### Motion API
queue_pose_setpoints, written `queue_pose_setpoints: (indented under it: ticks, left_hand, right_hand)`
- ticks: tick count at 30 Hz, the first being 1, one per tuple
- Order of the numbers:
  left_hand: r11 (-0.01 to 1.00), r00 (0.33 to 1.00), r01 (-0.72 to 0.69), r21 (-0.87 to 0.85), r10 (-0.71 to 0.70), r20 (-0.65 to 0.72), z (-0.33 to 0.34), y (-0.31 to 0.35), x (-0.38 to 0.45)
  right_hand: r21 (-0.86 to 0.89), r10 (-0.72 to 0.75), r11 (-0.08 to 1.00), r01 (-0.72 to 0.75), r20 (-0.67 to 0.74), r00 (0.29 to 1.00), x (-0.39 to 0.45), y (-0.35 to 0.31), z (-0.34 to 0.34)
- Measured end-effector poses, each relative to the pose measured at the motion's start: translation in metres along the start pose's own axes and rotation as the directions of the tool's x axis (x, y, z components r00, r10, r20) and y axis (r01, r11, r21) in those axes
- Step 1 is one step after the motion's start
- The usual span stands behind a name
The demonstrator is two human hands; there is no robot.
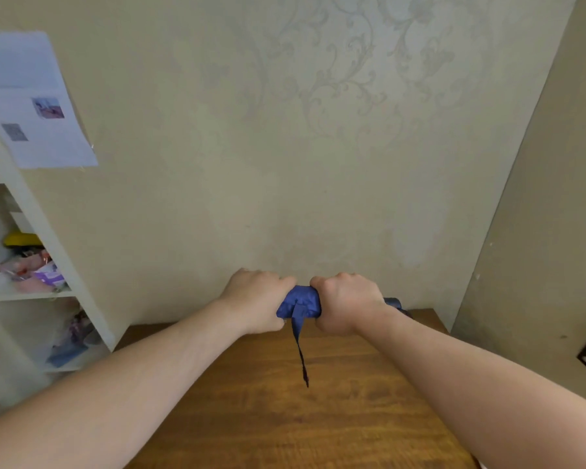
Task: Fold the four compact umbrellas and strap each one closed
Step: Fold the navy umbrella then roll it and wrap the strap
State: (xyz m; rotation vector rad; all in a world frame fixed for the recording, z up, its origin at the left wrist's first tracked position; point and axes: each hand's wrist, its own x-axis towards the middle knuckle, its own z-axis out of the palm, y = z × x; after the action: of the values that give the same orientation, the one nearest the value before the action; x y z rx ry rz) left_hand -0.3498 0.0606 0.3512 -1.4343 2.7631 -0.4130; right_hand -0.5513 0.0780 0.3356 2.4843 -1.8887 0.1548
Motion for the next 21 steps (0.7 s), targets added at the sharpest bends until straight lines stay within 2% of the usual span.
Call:
queue_pose_setpoints:
  ticks: [3,5,6,7,9,11,12,14,16,17,18,19,20,21]
  left_hand:
    - [0.997,0.995,-0.04,0.071,0.046,-0.09,0.004,0.001,0.0]
    - [0.999,0.999,-0.034,0.024,0.035,-0.039,0.003,0.002,-0.001]
    - [1.0,1.0,-0.02,-0.006,0.02,0.004,0.002,0.003,0.0]
    - [0.999,0.999,0.006,-0.046,-0.004,0.051,0.0,0.004,0.001]
    - [0.981,0.99,0.085,-0.172,-0.064,0.127,-0.005,0.005,0.002]
    - [0.942,0.981,0.149,-0.302,-0.101,0.167,-0.008,0.008,0.002]
    - [0.93,0.98,0.16,-0.33,-0.11,0.165,-0.009,0.009,0.003]
    - [0.933,0.986,0.163,-0.32,-0.139,0.096,-0.007,0.009,0.004]
    - [0.93,0.976,0.154,-0.335,-0.195,-0.093,0.004,0.006,0.005]
    - [0.904,0.946,0.154,-0.399,-0.251,-0.205,0.01,0.006,0.005]
    - [0.836,0.893,0.161,-0.525,-0.35,-0.284,0.017,0.008,0.004]
    - [0.701,0.825,0.175,-0.691,-0.488,-0.286,0.021,0.011,0.002]
    - [0.476,0.767,0.188,-0.859,-0.617,-0.174,0.023,0.017,0.0]
    - [0.193,0.746,0.183,-0.964,-0.665,0.009,0.023,0.024,-0.004]
  right_hand:
    - [0.249,-0.033,0.968,-0.025,0.227,0.973,0.0,0.006,-0.012]
    - [0.359,-0.084,0.932,-0.046,0.34,0.936,-0.002,0.01,-0.015]
    - [0.355,-0.091,0.934,-0.04,0.344,0.935,-0.003,0.011,-0.014]
    - [0.302,-0.082,0.953,-0.012,0.298,0.951,-0.004,0.011,-0.011]
    - [0.049,-0.056,0.997,0.052,0.089,0.994,-0.006,0.012,-0.001]
    - [-0.158,-0.087,0.985,0.066,-0.134,0.987,-0.007,0.013,0.01]
    - [-0.191,-0.103,0.979,0.065,-0.194,0.976,-0.008,0.014,0.013]
    - [-0.181,-0.106,0.981,0.066,-0.219,0.97,-0.009,0.018,0.013]
    - [-0.137,-0.082,0.989,0.053,-0.216,0.973,-0.009,0.022,0.01]
    - [-0.108,-0.054,0.994,0.029,-0.23,0.972,-0.009,0.023,0.009]
    - [-0.073,-0.015,0.997,-0.003,-0.25,0.968,-0.009,0.026,0.008]
    - [-0.037,0.026,0.999,-0.037,-0.272,0.962,-0.008,0.027,0.006]
    - [-0.01,0.057,0.998,-0.062,-0.292,0.955,-0.008,0.029,0.005]
    - [0.003,0.075,0.997,-0.078,-0.305,0.949,-0.008,0.03,0.003]
